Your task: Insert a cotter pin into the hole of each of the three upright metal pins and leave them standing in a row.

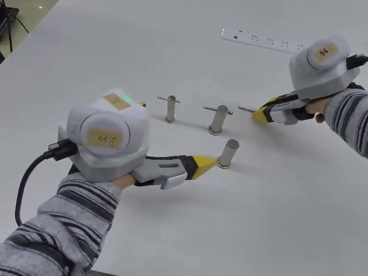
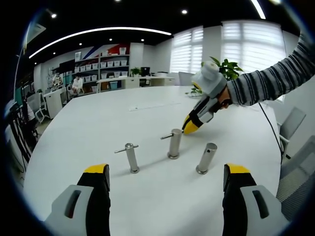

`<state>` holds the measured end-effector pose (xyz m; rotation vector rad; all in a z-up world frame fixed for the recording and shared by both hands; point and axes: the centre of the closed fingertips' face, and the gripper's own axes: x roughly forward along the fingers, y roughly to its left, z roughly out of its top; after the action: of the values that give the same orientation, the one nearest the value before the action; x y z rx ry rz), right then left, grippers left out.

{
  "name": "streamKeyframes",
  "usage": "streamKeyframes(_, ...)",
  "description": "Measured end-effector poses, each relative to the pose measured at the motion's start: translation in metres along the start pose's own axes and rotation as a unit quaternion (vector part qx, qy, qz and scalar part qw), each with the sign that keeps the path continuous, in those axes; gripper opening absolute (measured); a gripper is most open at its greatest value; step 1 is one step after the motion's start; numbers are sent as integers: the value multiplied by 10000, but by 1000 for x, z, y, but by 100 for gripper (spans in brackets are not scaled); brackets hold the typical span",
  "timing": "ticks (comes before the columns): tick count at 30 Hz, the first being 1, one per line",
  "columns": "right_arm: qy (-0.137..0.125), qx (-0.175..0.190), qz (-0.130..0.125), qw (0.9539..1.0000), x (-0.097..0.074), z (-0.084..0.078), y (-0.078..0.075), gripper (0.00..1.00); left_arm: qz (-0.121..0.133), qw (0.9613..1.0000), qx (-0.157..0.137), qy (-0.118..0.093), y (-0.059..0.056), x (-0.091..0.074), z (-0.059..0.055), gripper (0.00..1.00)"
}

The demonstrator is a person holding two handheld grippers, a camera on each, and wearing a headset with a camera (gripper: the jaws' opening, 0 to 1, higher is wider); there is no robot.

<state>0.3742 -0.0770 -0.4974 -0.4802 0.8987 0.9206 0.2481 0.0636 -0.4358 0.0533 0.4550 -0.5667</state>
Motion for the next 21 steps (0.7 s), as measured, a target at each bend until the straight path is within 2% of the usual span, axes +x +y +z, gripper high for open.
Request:
streamKeyframes(3, 102, -92, 21, 9999, 0, -2, 0, 2, -77, 10000, 9, 35, -4, 1, -1, 93)
streamKeyframes(5, 196, -395, 92, 9990, -1, -1, 1, 0, -95, 9999, 37, 52, -5, 1, -1, 93)
streamKeyframes(6, 260, -755, 75, 9968, -1, -1, 0, 0, -103, 9999, 42, 57, -5, 2, -1, 92)
streamKeyframes(7, 283, -899, 62, 9955, -1, -1, 1, 0, -126, 9999, 40, 70, -6, 2, -2, 92)
streamKeyframes(10, 407, -1033, 119, 9937, -2, -1, 7, 0, -142, 9998, 36, 116, -6, 2, -3, 91)
streamKeyframes(14, 522, -1656, 186, 9846, -3, -1, 11, 0, -153, 9998, 49, 103, -6, 2, -3, 90)
streamKeyframes(16, 502, -1703, 185, 9839, -4, -2, 14, 0, -153, 9998, 57, 152, -6, 2, -6, 89)
streamKeyframes(17, 512, -1690, 191, 9841, -2, 0, 10, 0, -137, 9997, 76, 168, -5, 2, -6, 90)
streamKeyframes(21, 433, -1910, 123, 9806, -7, 1, 11, 0, -104, 9997, 102, 183, -5, 3, -8, 90)
